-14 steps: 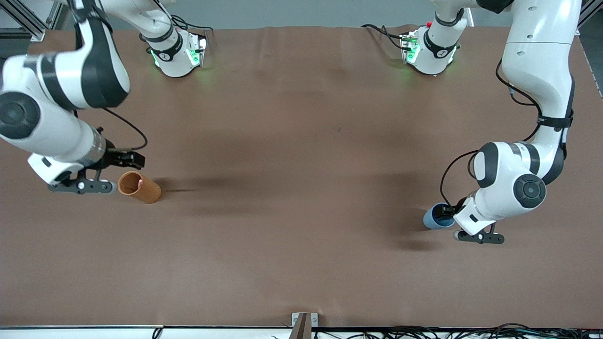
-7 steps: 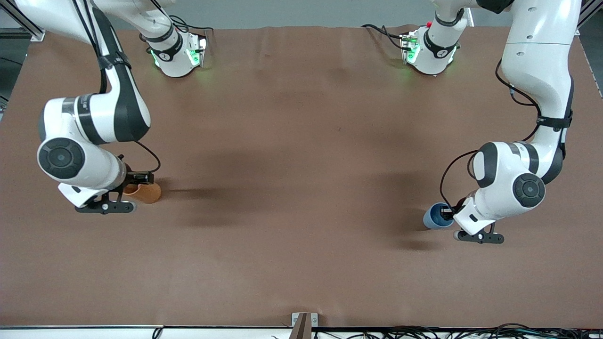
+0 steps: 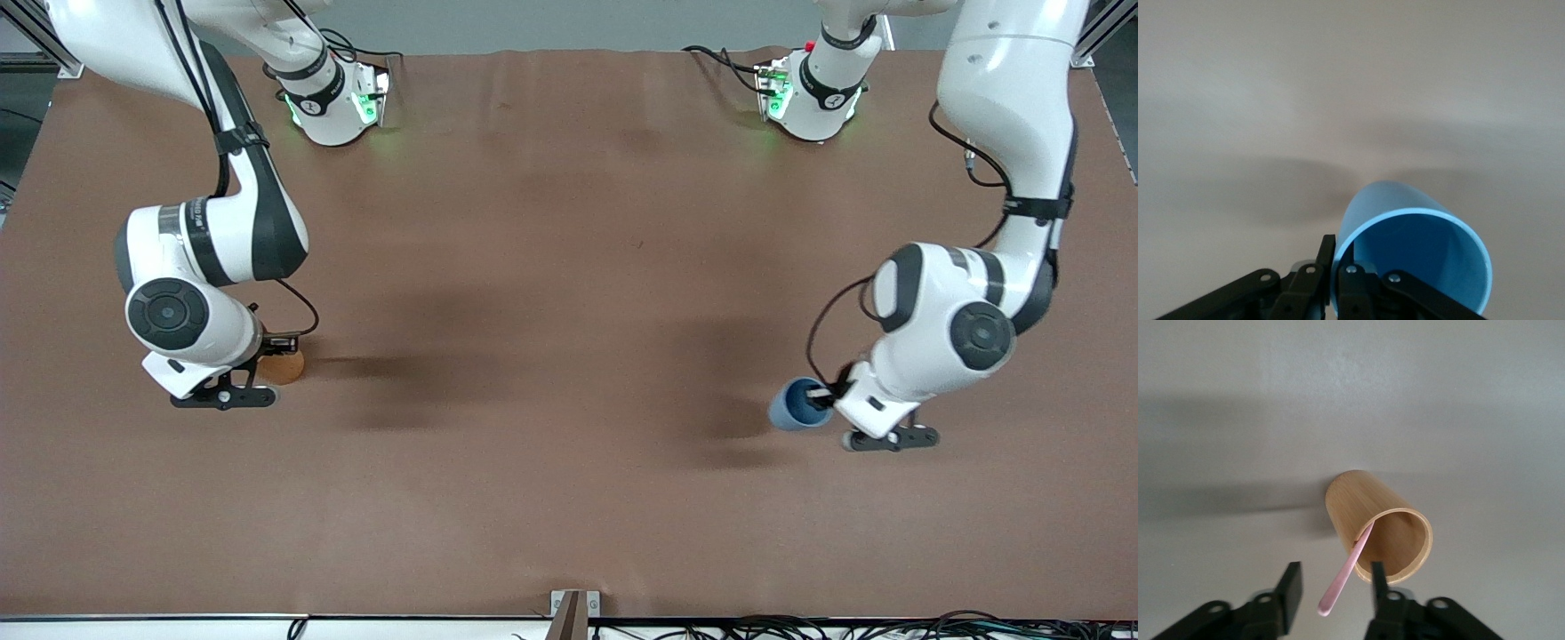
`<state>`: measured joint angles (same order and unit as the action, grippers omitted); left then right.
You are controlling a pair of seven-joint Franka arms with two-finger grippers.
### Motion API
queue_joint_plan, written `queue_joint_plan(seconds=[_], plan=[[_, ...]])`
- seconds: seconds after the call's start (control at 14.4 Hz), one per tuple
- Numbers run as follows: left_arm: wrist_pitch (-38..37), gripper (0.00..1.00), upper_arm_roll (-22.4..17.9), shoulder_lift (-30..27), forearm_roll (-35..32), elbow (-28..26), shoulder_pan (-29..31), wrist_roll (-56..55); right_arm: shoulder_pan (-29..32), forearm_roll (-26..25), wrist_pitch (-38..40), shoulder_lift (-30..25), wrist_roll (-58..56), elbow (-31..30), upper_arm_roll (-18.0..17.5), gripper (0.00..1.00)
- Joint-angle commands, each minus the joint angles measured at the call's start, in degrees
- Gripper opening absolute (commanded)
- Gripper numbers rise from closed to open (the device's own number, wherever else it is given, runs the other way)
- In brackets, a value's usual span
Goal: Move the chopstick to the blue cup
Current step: 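Slide the blue cup toward the table middle with the left gripper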
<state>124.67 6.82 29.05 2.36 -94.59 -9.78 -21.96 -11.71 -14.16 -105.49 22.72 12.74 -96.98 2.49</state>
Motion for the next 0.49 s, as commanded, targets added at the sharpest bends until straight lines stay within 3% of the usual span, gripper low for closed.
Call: queue_joint_plan(seconds=[0.0, 0.28, 0.42], plan=[[-0.7, 0.0, 0.5, -1.5, 0.3, -1.0, -9.9, -16.6, 0.0, -1.7, -0.9, -1.1, 1.1, -1.7, 0.0, 0.39], [3.3, 0.01, 0.6, 0.6, 0.3, -1.2, -19.0, -28.3, 0.1, -3.0, -0.9, -1.1, 1.1, -1.6, 0.0, 0.25], [7.6, 0.01, 0.5, 2.5, 0.3, -1.6, -22.2, -32.3, 0.1, -2.9, -0.7, -1.2, 1.1, -1.6, 0.0, 0.24]])
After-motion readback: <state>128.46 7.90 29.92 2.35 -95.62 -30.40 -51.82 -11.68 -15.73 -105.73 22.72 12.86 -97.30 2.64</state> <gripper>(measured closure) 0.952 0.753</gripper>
